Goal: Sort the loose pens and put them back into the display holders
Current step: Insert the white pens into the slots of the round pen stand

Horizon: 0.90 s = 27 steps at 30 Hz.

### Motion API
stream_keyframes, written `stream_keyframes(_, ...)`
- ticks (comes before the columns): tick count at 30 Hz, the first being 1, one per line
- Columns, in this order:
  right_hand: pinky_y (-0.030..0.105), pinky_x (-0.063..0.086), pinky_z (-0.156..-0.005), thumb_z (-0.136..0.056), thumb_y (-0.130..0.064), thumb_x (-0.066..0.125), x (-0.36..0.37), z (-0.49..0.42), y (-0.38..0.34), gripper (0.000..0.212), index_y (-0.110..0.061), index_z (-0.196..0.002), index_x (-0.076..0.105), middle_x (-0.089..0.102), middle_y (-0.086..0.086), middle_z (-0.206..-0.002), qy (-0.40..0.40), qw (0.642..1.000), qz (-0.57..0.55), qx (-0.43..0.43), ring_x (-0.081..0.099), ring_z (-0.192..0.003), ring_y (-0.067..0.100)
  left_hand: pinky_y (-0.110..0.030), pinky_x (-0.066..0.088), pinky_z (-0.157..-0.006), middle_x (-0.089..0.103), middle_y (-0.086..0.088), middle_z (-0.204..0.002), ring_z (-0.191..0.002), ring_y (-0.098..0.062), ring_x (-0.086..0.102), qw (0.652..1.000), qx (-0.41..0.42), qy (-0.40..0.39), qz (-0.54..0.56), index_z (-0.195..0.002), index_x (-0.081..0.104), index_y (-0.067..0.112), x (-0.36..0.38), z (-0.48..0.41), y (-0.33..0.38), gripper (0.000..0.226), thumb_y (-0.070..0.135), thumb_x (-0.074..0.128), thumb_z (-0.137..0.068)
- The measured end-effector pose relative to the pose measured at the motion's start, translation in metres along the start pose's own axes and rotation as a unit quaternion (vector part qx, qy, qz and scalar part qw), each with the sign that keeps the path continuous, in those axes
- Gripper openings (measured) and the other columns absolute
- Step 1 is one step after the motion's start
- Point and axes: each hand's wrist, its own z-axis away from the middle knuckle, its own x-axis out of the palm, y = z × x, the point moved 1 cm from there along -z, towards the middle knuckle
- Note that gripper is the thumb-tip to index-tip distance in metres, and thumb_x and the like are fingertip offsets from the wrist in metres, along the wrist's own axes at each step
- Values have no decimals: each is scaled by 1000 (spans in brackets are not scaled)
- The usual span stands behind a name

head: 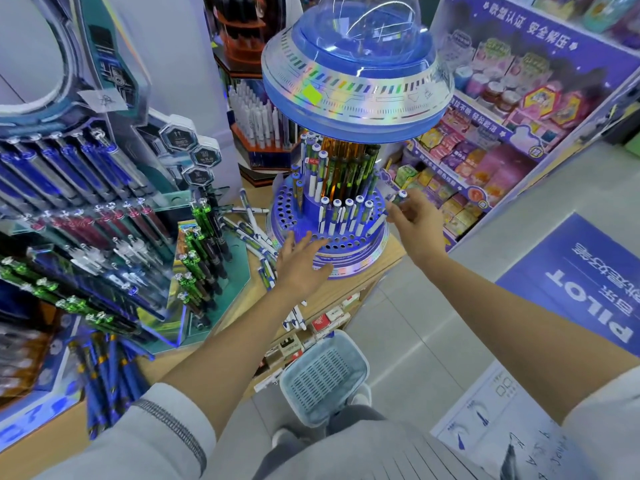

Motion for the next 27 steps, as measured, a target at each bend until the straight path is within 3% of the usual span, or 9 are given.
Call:
stream_keyframes(6,32,54,-69,-95,-22,60,3,-2,-4,32,-41,-79,40,66,1,-82,-27,999,29,-35,68,-81,20,-48,4,-118,15,5,-160,-147,-21,-13,999,2,-14,-41,-143,38,36,4,-3,-2,52,37,55,-94)
stream_keyframes(10,27,46,-64,-93,-23,62,9,-1,6,8,-17,-92,57,67,5,-82,-61,995,66,-38,62,-70,14,-49,4,-117,14,6,-161,-147,-21,-15,999,5,-11,-49,-140,44,35,7,-3,-4,48,35,57,-93)
stream_keyframes(14,29,49,-69,-91,-20,65,21,3,8,18,-12,-104,55,65,6,-91,-70,997,36,22,61,-76,17,-49,1,-117,11,6,-161,-147,-20,-18,999,6,-22,-45,-138,46,35,9,-2,-4,45,34,56,-94)
stream_keyframes(18,36,56,-78,-90,-18,67,27,6,14,7,-12,-90,63,69,6,-87,-72,994,65,59,66,-81,20,-49,1,-117,12,6,-161,-147,-19,-17,999,12,-31,-43,-138,46,35,5,-2,-4,45,34,56,-94)
stream_keyframes(20,33,56,-81,-91,-16,65,30,10,22,5,-12,-91,68,70,4,-90,-83,992,74,59,66,-83,17,-47,1,-117,15,6,-160,-147,-18,-15,999,19,-32,-20,-137,47,34,4,0,-6,44,32,57,-94)
stream_keyframes(22,18,49,-76,-91,-14,64,31,15,27,6,-13,-94,68,68,3,-98,-74,993,90,30,62,-85,11,-41,5,-118,24,5,-158,-148,-17,-5,999,35,0,18,-134,52,31,3,3,-10,42,26,59,-93)
stream_keyframes(24,10,40,-70,-90,-14,64,32,21,28,6,-15,-95,67,62,1,-100,-48,993,104,-10,56,-82,6,-30,13,-112,41,3,-147,-143,-21,20,994,58,87,9,-127,59,28,2,10,-16,37,20,61,-91)
stream_keyframes(27,13,41,-64,-91,-16,62,38,35,20,3,-18,-92,64,60,-3,-86,-52,994,85,-34,54,-72,3,-30,38,-94,53,5,-108,-106,-21,53,980,20,195,43,-107,63,22,4,27,-30,20,17,61,-88)
